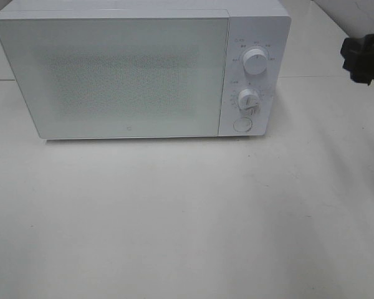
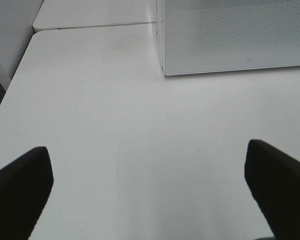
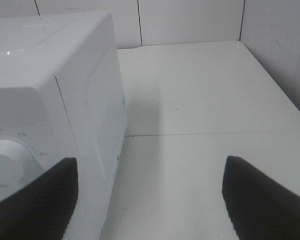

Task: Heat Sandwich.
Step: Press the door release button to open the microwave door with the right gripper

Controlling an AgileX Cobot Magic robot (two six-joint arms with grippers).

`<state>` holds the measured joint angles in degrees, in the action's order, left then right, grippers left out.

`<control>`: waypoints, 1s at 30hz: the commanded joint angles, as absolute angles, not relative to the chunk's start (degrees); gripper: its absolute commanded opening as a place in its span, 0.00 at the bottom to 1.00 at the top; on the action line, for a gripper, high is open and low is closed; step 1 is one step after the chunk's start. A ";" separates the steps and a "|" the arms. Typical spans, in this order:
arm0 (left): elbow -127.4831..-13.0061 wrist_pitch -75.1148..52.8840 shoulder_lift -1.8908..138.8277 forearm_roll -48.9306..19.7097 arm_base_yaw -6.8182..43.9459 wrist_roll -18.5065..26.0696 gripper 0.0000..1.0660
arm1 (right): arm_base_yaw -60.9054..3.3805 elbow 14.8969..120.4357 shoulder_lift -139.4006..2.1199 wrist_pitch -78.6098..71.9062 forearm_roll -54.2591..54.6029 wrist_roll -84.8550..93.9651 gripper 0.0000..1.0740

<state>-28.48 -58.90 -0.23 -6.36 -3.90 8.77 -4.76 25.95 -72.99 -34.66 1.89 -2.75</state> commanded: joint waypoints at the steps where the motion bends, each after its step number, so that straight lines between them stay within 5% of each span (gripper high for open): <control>1: -28.30 -59.07 -1.49 -6.47 -3.95 8.65 0.97 | -7.68 23.09 -75.75 -42.11 6.70 1.83 0.71; 20: -28.30 -59.07 -1.49 -6.47 -3.95 8.65 0.97 | -38.16 20.17 -94.48 -64.86 41.20 16.84 0.71; 30: -28.30 -59.07 -1.49 -6.47 -3.95 8.65 0.97 | -46.87 22.06 -100.21 -66.69 48.99 16.84 0.71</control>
<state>-28.48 -58.90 -0.23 -6.36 -3.90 8.77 -46.47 21.66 -100.21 -65.55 48.36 16.21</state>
